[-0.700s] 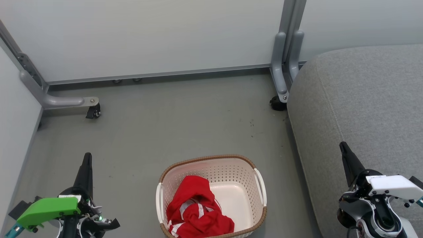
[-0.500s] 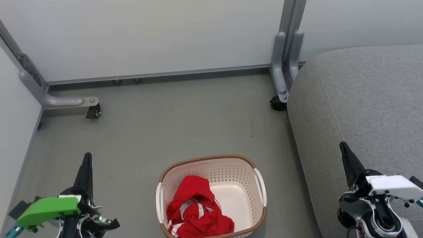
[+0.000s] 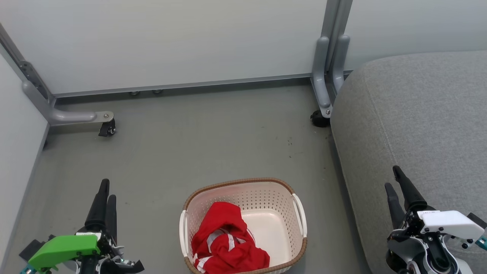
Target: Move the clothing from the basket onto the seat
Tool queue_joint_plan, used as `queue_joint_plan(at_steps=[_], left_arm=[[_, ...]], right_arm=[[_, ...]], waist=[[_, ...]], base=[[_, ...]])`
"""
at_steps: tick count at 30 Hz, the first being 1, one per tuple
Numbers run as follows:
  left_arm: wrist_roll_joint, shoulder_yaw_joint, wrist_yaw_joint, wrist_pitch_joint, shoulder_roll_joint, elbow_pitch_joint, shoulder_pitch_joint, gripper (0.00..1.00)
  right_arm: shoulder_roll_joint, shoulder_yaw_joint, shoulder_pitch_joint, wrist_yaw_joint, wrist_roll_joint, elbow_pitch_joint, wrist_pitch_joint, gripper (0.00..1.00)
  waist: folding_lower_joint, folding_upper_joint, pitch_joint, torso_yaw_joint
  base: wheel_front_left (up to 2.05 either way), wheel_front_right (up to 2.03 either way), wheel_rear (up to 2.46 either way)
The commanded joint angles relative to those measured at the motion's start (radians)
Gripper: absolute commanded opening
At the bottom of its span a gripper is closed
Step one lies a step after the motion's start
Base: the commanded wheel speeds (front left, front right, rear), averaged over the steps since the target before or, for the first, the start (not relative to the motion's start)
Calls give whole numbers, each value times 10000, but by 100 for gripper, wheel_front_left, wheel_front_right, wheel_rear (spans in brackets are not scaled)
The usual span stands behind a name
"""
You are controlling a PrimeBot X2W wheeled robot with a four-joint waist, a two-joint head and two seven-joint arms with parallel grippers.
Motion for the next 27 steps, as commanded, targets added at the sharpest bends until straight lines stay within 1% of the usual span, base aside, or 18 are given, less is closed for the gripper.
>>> queue_joint_plan(at_steps=[1,7,8,9,22,27], left_arm=[[6,-89,-21,-90,34,-198,-255,100],[258,-417,-24,-374,98,-320,-386,100],[754,-570,-25,-554,160,-456,-474,100],[754,-570,-25,-554,160,-456,-474,100],[3651,-810,-31,-1116,97,-1010,-465,100],[4582,-1042,-33,-1303,122,-1059,-435,100]], right_arm=[[-43,68,-177,2,-93,-224,-119,100],[-66,197,-199,3,-466,-311,-377,100],[-83,212,-228,3,-1083,-418,-533,100],[-83,212,-228,3,-1083,-418,-533,100],[-227,637,-215,4,-4773,-1156,-1097,100],[-256,754,-133,4,-5855,-1304,-1285,100]], waist=[[0,0,6,0],[0,0,27,-4],[0,0,45,-3],[0,0,45,-3],[0,0,102,3],[0,0,107,20]], base=[[0,0,0],[0,0,0],[0,0,0],[0,0,0],[0,0,0],[0,0,0]])
